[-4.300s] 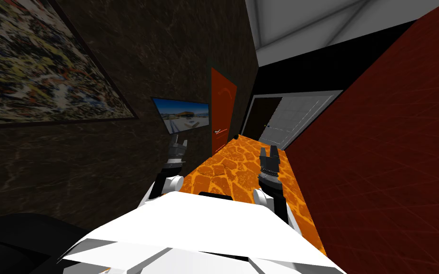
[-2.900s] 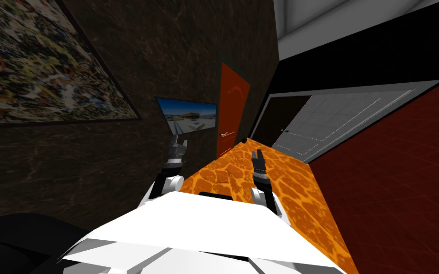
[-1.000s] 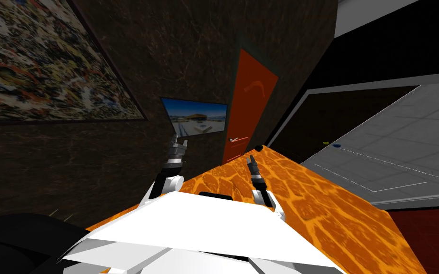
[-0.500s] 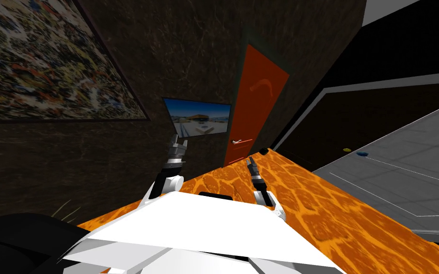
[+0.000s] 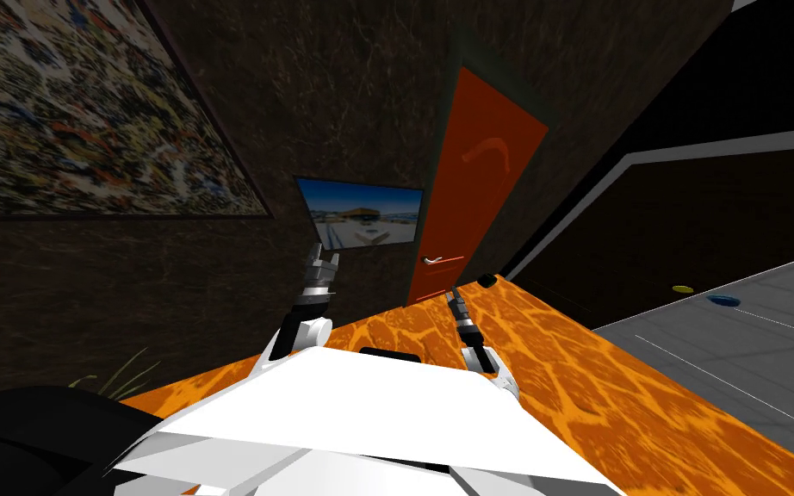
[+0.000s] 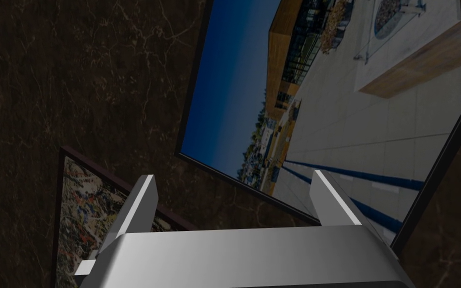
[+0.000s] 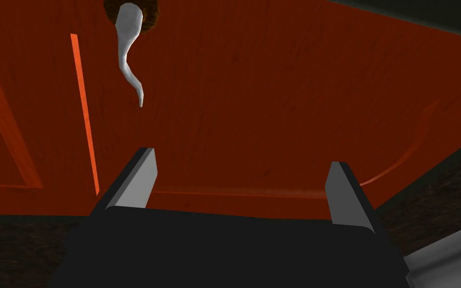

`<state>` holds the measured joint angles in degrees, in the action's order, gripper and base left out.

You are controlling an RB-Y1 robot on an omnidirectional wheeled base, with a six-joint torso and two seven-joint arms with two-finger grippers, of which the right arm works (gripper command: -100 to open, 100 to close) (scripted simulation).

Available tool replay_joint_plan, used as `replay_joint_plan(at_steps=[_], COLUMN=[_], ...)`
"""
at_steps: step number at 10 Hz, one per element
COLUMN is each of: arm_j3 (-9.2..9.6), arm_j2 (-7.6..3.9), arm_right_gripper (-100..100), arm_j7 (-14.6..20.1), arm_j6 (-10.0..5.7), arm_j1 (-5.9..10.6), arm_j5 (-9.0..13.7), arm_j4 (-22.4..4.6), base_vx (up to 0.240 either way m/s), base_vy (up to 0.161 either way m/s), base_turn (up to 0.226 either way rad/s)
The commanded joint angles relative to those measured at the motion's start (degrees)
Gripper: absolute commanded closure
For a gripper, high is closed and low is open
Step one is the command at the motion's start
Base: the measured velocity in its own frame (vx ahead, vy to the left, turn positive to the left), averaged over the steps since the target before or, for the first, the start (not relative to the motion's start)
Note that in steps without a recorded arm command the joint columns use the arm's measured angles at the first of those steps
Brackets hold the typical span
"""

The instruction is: Pull the door open

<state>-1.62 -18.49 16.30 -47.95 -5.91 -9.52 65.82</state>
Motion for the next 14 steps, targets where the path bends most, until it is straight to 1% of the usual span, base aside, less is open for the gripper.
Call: replay_joint_plan(at_steps=[1, 5, 10, 11, 14], arm_j3=[0.0, -0.07, -0.14, -0.17, -0.21], arm_j2=[-0.58, -2.05, -3.71, -4.29, -5.11], arm_right_gripper=[-100, -100, -100, -100, -100], arm_j7=[1.1, 3.7, 6.5, 7.5, 8.9], arm_j6=[-0.33, -1.64, -3.11, -3.63, -4.37], arm_j1=[0.76, 2.81, 5.11, 5.91, 7.06], arm_j5=[-0.4, -1.5, -2.6, -3.0, -3.6], arm_j4=[-2.1, -8.0, -14.5, -16.8, -20.1], base_vx=[0.079, 0.083, 0.073, 0.082, 0.09], base_vy=[-0.058, -0.052, -0.057, -0.081, -0.069], base_turn=[0.125, 0.126, 0.118, 0.158, 0.11])
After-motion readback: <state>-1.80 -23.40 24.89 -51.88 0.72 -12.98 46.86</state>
